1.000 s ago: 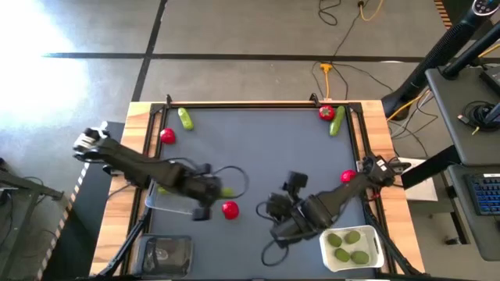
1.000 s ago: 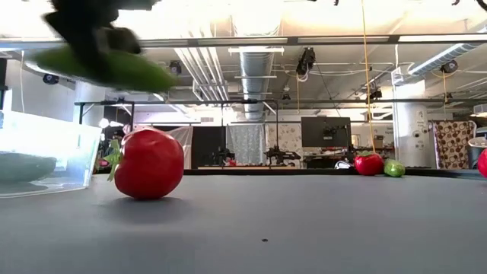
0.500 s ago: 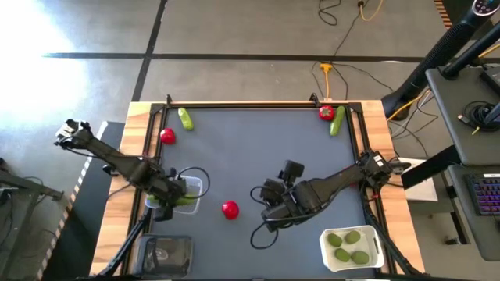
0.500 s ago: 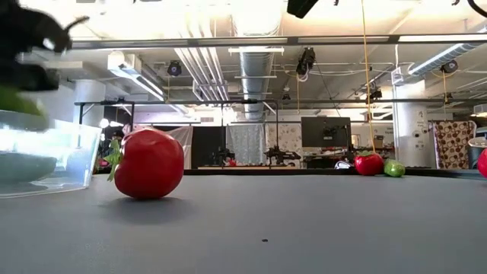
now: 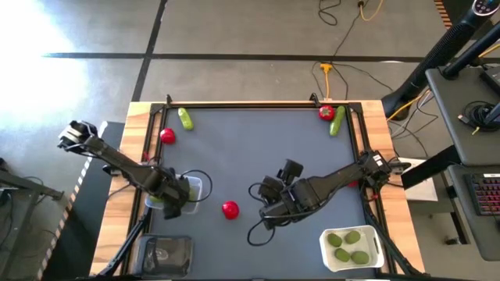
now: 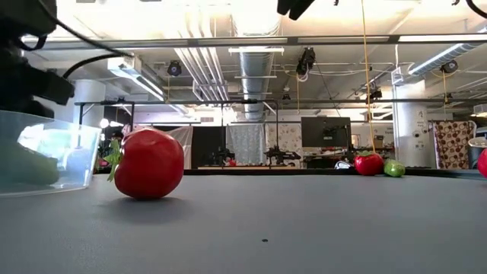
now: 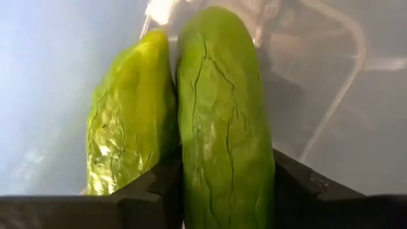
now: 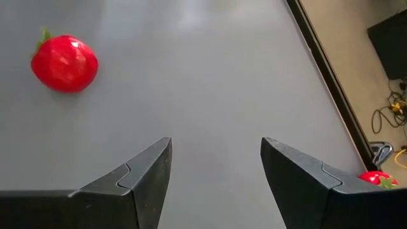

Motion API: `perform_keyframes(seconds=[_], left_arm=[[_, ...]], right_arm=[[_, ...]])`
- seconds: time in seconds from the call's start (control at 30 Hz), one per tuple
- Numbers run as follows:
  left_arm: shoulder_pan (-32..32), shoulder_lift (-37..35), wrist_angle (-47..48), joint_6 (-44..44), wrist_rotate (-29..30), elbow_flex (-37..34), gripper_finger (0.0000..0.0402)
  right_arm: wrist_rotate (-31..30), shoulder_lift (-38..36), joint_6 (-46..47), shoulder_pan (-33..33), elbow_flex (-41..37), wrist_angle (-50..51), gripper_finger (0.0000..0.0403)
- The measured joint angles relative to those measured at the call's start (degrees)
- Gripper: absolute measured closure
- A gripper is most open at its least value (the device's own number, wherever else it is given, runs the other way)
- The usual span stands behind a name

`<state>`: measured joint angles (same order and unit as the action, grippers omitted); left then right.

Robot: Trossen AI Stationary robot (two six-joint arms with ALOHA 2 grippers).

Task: Sort produce into baskets
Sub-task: Put the bottom cucumber into the transparent bin, then put the left cucumber into the transparent bin

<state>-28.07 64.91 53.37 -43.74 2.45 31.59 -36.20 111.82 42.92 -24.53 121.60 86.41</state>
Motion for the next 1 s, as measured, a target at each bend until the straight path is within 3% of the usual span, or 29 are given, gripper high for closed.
perform_keyframes(seconds=[0.33, 0.4, 0.57, 0.7, 0.83, 0.93, 1.0], left_arm=[[0.04, -0.15, 7.04, 0.09, 0.36, 5.79, 0.0141], [0.03, -0.16, 10.24, 0.22, 4.04, 9.32, 0.0129], [2.54, -0.24, 14.07, 1.89, 21.26, 19.04, 0.0121], [13.85, -0.16, 13.79, 5.06, 28.17, 24.23, 0.0121], [29.34, -0.16, 9.66, 5.32, 37.55, 26.33, 0.0120], [41.55, -0.16, 4.16, -1.40, 43.90, 26.29, 0.0120], [49.19, -0.11, 1.47, -8.60, 44.13, 25.21, 0.0120]], right_arm=[[0.14, -0.70, -0.26, 0.89, 1.75, 2.38, 0.0154], [-0.25, -1.99, -0.09, 1.37, 3.18, 3.54, 0.0152], [-5.11, -5.92, -0.51, 2.57, 4.47, 3.26, 0.0151], [-8.58, -8.35, 1.69, 2.65, 4.50, 3.20, 0.0152], [-7.71, -9.17, 4.48, 2.02, 4.46, 3.06, 0.0155], [-5.36, -8.89, 5.97, 0.87, 4.42, 3.08, 0.0156], [-4.93, -8.58, 7.07, -0.09, 4.42, 3.08, 0.0156]])
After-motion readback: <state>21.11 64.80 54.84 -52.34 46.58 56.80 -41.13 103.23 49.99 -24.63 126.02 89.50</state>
